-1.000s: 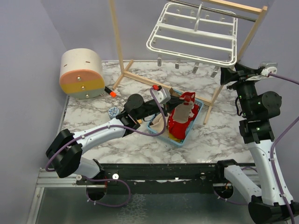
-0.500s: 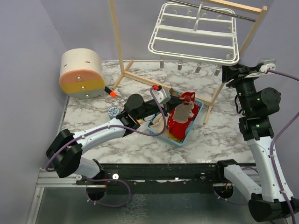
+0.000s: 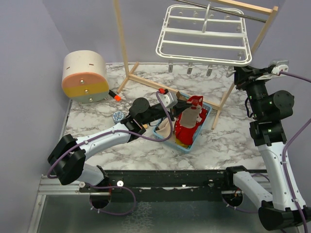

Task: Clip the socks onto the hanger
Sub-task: Open the clamp at the hanger.

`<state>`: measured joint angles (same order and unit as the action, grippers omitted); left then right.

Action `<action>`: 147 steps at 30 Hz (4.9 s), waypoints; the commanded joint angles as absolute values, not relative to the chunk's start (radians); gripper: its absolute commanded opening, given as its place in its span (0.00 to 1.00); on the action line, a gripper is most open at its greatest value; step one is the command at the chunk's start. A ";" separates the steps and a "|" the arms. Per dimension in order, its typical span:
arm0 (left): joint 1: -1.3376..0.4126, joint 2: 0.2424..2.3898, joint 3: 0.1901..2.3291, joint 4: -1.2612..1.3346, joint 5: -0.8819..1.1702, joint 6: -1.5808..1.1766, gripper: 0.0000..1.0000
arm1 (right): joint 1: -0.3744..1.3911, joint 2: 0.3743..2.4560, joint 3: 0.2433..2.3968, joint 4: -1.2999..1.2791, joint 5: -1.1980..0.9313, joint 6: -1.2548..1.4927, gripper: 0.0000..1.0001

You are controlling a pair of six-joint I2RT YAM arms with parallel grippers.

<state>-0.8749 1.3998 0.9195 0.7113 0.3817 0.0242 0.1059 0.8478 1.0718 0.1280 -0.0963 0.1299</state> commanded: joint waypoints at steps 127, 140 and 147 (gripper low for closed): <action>-0.942 1.321 0.779 0.738 0.334 0.069 0.00 | 0.031 0.862 1.051 0.144 -0.115 0.107 0.71; -0.942 1.321 0.779 0.738 0.339 0.065 0.00 | 0.031 0.885 1.080 0.143 -0.121 0.107 0.65; -0.943 1.320 0.779 0.738 0.339 0.064 0.00 | 0.031 0.888 1.093 0.139 -0.125 0.109 0.62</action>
<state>-0.9375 1.3407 0.7891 0.7162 0.3317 0.0589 0.0265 0.8852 1.0561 0.1177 -0.1001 0.1112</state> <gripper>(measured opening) 0.029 0.627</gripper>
